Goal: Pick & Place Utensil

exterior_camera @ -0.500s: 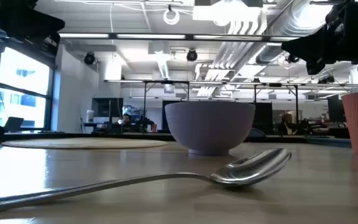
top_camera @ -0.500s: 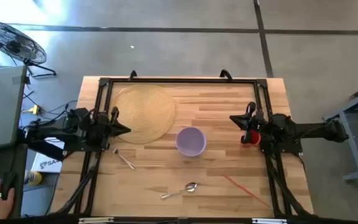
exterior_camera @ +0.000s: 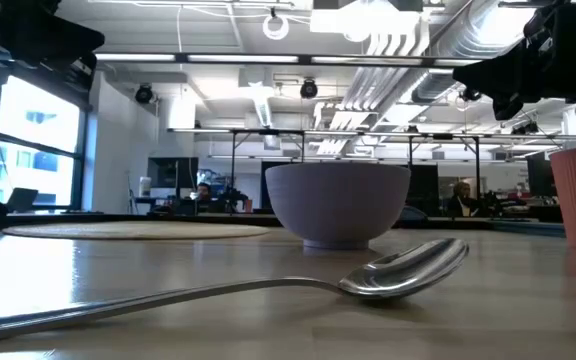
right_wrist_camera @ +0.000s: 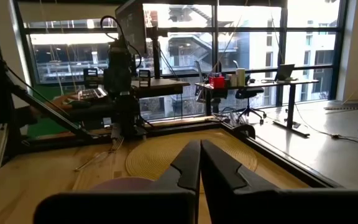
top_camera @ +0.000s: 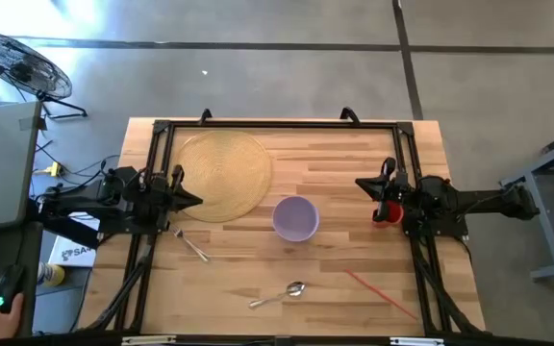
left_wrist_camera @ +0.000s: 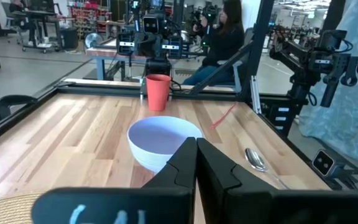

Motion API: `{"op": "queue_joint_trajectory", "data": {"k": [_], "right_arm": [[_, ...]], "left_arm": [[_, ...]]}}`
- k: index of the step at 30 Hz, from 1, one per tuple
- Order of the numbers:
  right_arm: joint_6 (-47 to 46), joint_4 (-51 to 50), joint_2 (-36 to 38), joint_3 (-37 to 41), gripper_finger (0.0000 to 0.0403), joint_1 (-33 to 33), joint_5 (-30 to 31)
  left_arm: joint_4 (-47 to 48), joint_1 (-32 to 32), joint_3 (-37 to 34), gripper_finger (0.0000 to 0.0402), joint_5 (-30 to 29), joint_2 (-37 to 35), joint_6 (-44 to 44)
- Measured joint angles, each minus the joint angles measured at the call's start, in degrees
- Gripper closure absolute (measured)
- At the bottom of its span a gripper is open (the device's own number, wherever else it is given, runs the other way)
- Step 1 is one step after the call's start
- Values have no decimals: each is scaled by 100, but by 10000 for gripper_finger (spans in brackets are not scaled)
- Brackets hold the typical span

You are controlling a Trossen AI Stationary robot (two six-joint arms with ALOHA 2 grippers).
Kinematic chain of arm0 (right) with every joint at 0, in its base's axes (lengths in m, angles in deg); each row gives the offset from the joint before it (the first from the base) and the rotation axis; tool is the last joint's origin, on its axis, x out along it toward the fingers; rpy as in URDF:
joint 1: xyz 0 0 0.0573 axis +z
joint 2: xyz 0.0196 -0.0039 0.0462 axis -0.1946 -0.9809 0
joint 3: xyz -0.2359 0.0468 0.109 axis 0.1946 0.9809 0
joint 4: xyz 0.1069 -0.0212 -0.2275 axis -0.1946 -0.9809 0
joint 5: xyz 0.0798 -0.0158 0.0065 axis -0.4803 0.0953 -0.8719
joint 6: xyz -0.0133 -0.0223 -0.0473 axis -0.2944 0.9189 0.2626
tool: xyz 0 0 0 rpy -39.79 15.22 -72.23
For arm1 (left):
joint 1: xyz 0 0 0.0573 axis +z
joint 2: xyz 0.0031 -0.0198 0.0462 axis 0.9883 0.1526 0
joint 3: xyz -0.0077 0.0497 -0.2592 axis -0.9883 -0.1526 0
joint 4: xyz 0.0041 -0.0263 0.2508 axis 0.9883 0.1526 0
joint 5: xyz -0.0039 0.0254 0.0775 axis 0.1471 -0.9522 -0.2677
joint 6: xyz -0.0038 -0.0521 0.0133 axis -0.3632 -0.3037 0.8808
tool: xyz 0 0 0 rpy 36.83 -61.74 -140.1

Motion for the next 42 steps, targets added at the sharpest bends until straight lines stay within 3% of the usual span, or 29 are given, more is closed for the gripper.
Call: {"op": "queue_joint_trajectory", "data": {"k": [10,16,42], "right_arm": [[1,0,0,-1,396,-1,1],[0,0,0,-1,394,-2,1],[2,0,0,0,398,0,1]], "left_arm": [[-919,2,-274,401,-336,82,37],[-1495,1,-390,401,-641,505,-215],[-5802,0,-407,401,-755,5067,-820]]}}
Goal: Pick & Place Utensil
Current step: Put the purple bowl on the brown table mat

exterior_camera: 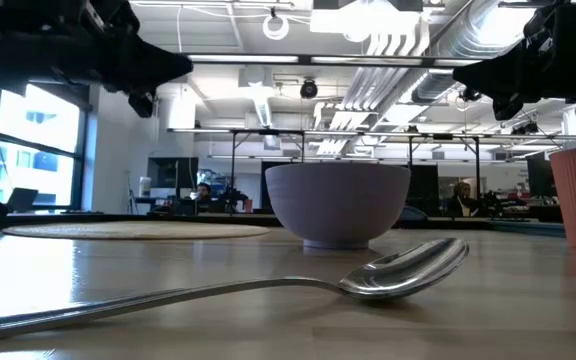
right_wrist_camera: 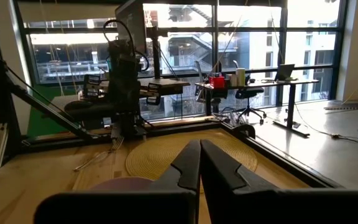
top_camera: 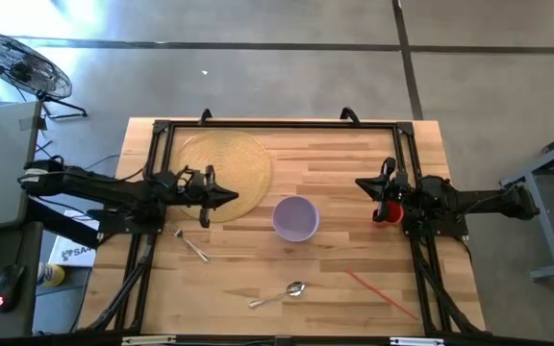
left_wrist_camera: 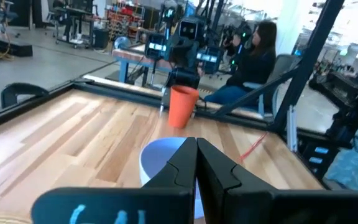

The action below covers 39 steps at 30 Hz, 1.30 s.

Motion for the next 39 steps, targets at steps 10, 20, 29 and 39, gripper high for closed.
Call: {"op": "queue_joint_trajectory", "data": {"k": [10,20,29,39], "right_arm": [[0,0,0,-2,401,-1,-2],[-1,0,2,-2,401,-1,0],[-1,0,0,0,398,-2,0],[-2,2,2,-2,400,0,0]], "left_arm": [[-421,0,395,401,212,746,-603],[-286,0,1492,401,1572,2203,-104],[476,-28,2509,383,2375,2976,838],[2865,-682,3730,213,1118,3331,2099]]}}
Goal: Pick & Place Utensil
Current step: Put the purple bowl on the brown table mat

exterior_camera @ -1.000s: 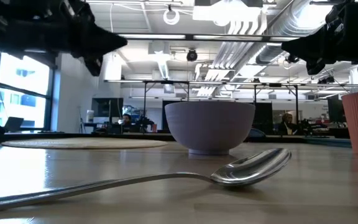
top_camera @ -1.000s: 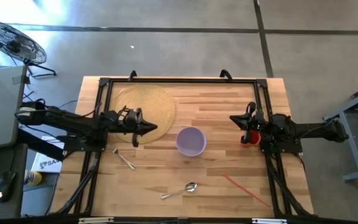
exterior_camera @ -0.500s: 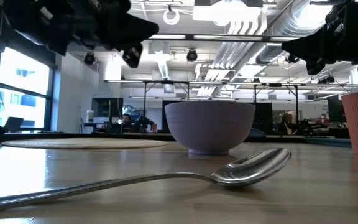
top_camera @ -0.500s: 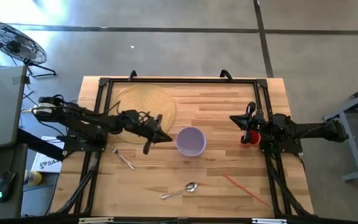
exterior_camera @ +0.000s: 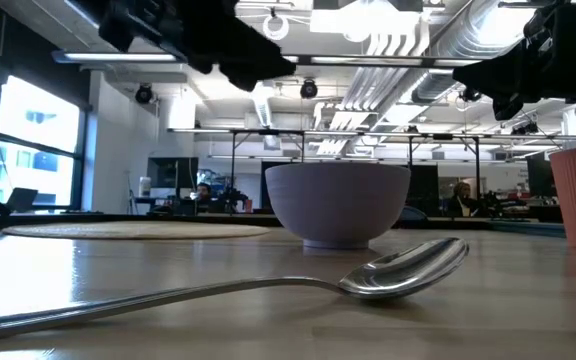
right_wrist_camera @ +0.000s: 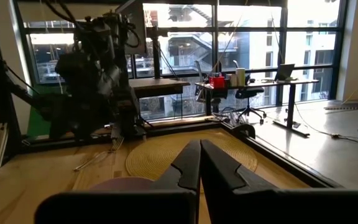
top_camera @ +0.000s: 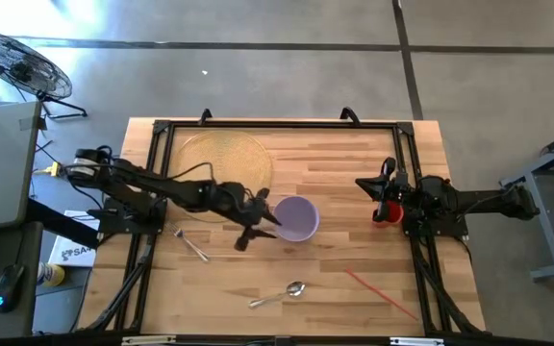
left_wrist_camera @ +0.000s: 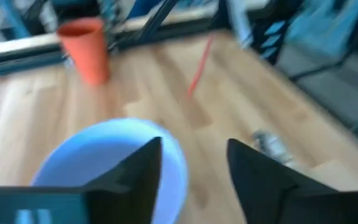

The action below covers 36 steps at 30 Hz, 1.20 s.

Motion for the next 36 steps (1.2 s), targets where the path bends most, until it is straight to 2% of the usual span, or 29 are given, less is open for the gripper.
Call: {"op": "queue_joint_trajectory", "data": {"k": [2,6,10,15,29,36], "right_arm": [[1,0,0,1,398,-2,0],[0,0,-2,2,400,-2,-1],[2,0,0,1,402,-2,0],[0,0,-1,0,398,-2,-1],[0,-19,-44,2,398,0,0],[0,-35,-44,2,401,-2,0]], "left_arm": [[443,-86,309,175,-278,148,179],[1139,-201,886,112,-348,548,286],[1430,-236,1249,85,-341,1083,429],[1485,-216,1460,83,-388,1566,520],[1869,-216,1465,84,-685,1728,759],[1951,-216,1465,137,-685,1728,981]]}}
